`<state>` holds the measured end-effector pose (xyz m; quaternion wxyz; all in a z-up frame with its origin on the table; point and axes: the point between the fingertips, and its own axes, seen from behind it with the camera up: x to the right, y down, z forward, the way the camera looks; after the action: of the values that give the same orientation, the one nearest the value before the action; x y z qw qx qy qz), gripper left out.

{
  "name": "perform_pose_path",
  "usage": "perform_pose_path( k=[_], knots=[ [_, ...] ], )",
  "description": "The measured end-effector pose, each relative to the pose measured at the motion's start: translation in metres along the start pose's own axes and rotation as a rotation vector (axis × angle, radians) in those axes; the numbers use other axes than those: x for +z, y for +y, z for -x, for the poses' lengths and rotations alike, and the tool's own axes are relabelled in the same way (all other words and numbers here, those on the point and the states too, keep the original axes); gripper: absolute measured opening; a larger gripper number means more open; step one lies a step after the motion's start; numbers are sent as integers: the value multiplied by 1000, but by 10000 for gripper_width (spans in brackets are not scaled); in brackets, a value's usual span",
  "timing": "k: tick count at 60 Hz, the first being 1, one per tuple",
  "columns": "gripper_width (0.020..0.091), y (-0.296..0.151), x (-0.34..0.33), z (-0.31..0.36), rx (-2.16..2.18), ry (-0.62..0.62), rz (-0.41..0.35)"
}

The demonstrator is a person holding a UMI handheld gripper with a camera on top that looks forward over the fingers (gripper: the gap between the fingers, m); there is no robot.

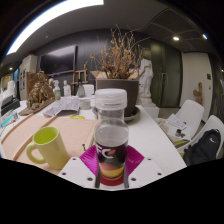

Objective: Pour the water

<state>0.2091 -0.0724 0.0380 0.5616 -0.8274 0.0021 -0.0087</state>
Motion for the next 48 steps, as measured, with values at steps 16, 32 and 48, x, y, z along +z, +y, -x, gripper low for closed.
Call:
perform_pose_path(
  k=[16,32,48],
  knots=[
    [847,6,-13,1,66,-20,70],
    [854,-16,-128,12,85,113,187],
    [859,-14,-268,107,101,141,306]
  ],
)
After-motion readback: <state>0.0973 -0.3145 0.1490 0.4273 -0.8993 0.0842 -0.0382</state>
